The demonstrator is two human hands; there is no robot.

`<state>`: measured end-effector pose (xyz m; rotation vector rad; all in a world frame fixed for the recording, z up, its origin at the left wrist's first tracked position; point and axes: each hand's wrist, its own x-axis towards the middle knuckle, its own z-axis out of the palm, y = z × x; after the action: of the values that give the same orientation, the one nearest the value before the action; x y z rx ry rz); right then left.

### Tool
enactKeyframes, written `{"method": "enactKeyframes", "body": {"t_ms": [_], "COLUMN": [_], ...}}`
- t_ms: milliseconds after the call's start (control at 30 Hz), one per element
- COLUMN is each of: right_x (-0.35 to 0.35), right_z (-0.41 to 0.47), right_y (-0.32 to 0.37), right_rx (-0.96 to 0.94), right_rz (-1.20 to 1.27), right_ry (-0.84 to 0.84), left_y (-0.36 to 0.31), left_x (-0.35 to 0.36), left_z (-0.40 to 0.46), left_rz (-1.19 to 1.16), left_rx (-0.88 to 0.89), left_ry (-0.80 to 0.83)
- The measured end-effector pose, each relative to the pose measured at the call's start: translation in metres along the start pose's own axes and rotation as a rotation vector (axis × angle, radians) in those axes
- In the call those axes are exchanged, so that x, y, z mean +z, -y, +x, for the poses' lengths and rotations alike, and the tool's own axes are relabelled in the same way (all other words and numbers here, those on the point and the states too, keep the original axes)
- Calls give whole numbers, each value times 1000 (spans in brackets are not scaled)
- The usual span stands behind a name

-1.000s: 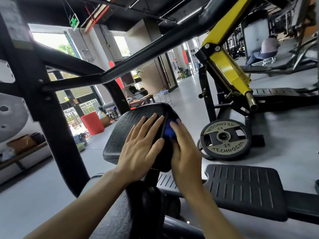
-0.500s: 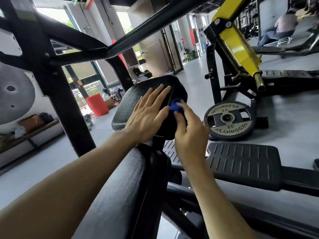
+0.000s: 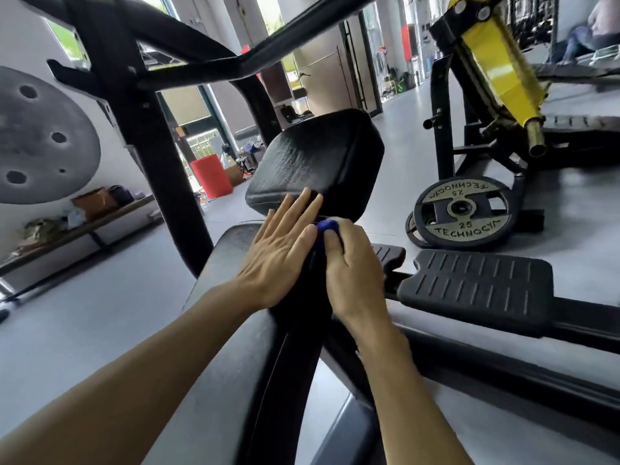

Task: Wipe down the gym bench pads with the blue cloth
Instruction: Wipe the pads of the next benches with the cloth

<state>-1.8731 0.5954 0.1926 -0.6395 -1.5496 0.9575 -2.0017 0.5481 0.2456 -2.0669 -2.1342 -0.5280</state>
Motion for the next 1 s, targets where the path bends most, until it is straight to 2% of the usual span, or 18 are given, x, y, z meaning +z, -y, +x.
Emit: {"method": "enactKeyframes", "body": {"t_ms": [67, 133, 233, 333, 467, 567, 733, 833, 933, 1000], "right_x": [11, 29, 44, 39, 32, 42, 53, 44, 38, 39], "right_z": [-37, -91, -137, -94, -57, -114, -248, -224, -142, -117], "right_y": [-5, -10, -3, -2, 8, 10, 0, -2, 5, 12], "right_rx": [-72, -51, 20, -19, 74, 33, 18, -36, -47, -54], "right_rz": [-3, 38, 150, 133, 138, 151, 194, 222, 125, 76], "right_ry": [-212, -279, -242, -308, -287, -291, -127, -85, -159, -190], "left_y": [0, -3, -10, -15, -20, -25, -26, -27, -33, -38], "left_x": [5, 12, 20, 25, 29, 29, 25, 25, 26, 26], "left_z": [-20, -48, -94, -132, -158, -160, -189, -225, -241, -243], "left_rz": [-3, -26, -43, -62, -96, -156, -210, -264, -321, -342], "left_rx": [-23, -54, -101, -128, -192, -221, -279, -330, -385, -410], "left_ry": [-46, -61, -50, -37, -20, -18, 17, 44, 62, 63]}}
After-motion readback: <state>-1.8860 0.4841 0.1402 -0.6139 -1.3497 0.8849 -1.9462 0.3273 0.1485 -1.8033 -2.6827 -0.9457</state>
